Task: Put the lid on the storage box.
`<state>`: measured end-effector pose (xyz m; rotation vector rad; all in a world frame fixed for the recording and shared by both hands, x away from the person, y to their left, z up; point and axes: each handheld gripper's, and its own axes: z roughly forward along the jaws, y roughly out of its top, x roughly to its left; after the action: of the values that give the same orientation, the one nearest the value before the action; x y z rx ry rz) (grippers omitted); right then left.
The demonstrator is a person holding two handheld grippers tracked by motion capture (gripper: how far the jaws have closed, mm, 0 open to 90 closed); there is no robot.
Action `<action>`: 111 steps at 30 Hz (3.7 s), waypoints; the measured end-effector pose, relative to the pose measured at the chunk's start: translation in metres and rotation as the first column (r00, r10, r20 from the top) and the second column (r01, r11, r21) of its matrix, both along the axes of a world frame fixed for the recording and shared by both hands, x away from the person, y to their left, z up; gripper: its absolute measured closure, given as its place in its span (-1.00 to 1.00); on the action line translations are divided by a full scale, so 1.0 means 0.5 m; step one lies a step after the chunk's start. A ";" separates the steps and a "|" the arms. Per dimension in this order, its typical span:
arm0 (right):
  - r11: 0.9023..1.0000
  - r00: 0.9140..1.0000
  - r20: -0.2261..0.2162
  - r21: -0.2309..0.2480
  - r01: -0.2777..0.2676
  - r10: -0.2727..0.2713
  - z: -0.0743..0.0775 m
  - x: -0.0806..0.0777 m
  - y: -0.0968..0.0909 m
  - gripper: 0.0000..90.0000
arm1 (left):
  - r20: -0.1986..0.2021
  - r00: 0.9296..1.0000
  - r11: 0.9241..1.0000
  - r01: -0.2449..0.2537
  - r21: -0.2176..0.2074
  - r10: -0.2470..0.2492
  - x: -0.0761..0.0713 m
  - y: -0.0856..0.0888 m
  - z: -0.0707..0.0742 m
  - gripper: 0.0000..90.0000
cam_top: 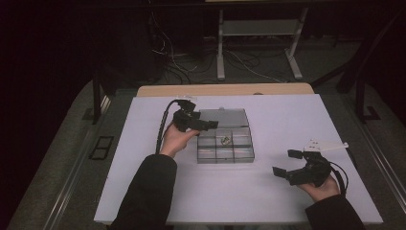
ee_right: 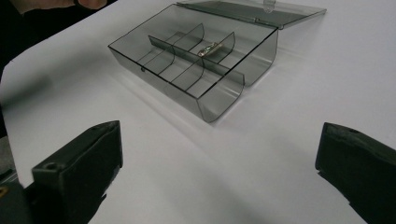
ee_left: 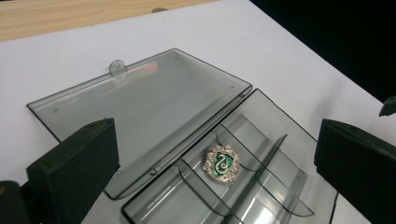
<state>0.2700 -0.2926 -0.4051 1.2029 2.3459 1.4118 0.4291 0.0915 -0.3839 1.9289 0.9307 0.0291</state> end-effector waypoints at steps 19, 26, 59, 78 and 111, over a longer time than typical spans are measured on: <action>1.000 1.000 0.011 -0.018 -0.024 0.024 0.045 0.094 0.033 -0.99 | -0.034 0.996 0.996 -0.080 -0.039 0.079 0.031 0.019 -0.037 -1.00; 0.999 1.000 0.002 -0.041 -0.024 0.024 0.048 0.136 0.047 -0.99 | -0.050 0.994 0.993 -0.103 -0.051 0.101 0.044 0.025 -0.052 -1.00; 0.996 0.993 -0.092 0.035 0.077 -0.074 0.007 0.300 0.134 -0.99 | -0.191 0.962 0.955 -0.229 -0.188 0.193 0.074 0.060 -0.127 -0.87; 0.979 0.976 -0.151 0.105 0.174 -0.158 -0.040 0.335 0.141 -0.51 | -0.228 0.947 0.949 -0.267 -0.165 0.227 0.073 0.059 -0.149 -0.23; 0.957 0.936 -0.250 0.087 0.277 -0.249 -0.084 0.370 0.151 0.19 | -0.302 0.924 0.919 -0.313 -0.240 0.236 0.070 0.082 -0.165 0.36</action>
<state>0.4551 -0.2170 -0.4473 1.7346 2.1560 1.4012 0.4640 0.1326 -0.4663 1.5452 1.3115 -0.1961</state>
